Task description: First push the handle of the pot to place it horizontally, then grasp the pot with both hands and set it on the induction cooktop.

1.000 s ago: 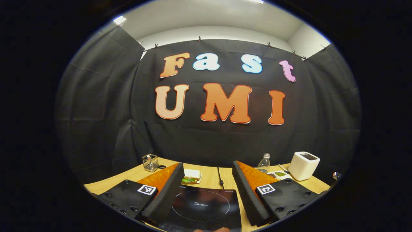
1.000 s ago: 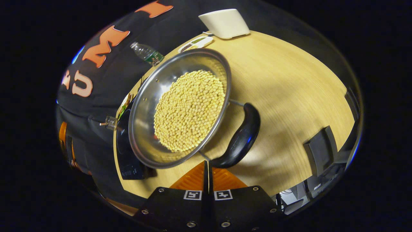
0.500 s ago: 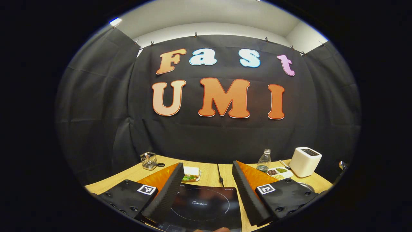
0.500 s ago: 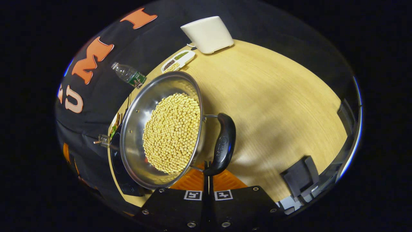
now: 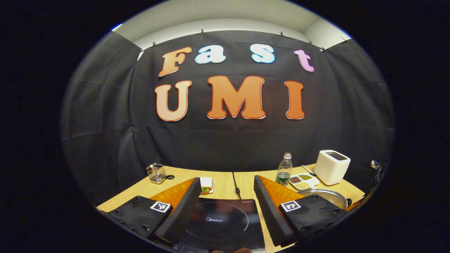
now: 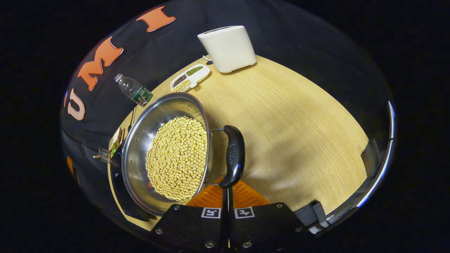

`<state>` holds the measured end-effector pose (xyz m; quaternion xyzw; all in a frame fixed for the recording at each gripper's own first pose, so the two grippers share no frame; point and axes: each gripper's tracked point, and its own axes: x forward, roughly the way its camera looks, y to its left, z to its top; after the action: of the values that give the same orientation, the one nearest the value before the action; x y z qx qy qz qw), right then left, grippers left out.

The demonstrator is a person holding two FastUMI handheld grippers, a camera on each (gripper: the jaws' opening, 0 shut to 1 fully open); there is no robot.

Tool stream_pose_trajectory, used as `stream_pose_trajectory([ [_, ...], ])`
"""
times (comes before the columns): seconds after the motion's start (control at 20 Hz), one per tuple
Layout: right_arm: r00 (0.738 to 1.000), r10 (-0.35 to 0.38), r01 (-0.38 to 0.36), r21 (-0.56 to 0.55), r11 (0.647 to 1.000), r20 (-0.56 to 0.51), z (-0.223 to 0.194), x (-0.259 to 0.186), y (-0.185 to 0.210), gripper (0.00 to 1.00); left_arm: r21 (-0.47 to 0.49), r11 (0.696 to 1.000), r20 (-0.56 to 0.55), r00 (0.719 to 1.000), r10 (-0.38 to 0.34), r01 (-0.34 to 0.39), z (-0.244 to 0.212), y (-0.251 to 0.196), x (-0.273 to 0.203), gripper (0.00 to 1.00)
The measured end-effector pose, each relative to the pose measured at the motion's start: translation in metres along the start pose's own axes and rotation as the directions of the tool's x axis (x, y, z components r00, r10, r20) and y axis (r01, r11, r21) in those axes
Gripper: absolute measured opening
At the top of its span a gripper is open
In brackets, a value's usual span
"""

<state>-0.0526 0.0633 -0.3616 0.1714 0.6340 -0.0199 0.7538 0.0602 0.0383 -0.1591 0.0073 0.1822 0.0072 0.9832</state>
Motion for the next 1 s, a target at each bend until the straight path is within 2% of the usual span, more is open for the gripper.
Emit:
stream_pose_trajectory([
  [0.35, 0.999, -0.041, 0.041, -0.037, 0.998, 0.019, 0.024, 0.003, -0.011, 0.0, -0.014, 0.999, -0.094, 0.994, -0.049, 0.048, -0.029, -0.019, 0.015, 0.99],
  [0.8, 0.999, -0.032, 0.033, -0.046, 0.998, 0.032, 0.046, 0.014, -0.007, 0.0, -0.033, 0.995, -0.171, 0.98, -0.101, 0.096, -0.053, -0.034, 0.026, 0.99],
  [1.0, 0.998, -0.032, 0.034, -0.042, 0.999, 0.048, 0.056, 0.02, -0.005, 0.0, -0.046, 0.989, -0.222, 0.964, -0.15, 0.143, -0.076, -0.048, 0.032, 0.98],
])
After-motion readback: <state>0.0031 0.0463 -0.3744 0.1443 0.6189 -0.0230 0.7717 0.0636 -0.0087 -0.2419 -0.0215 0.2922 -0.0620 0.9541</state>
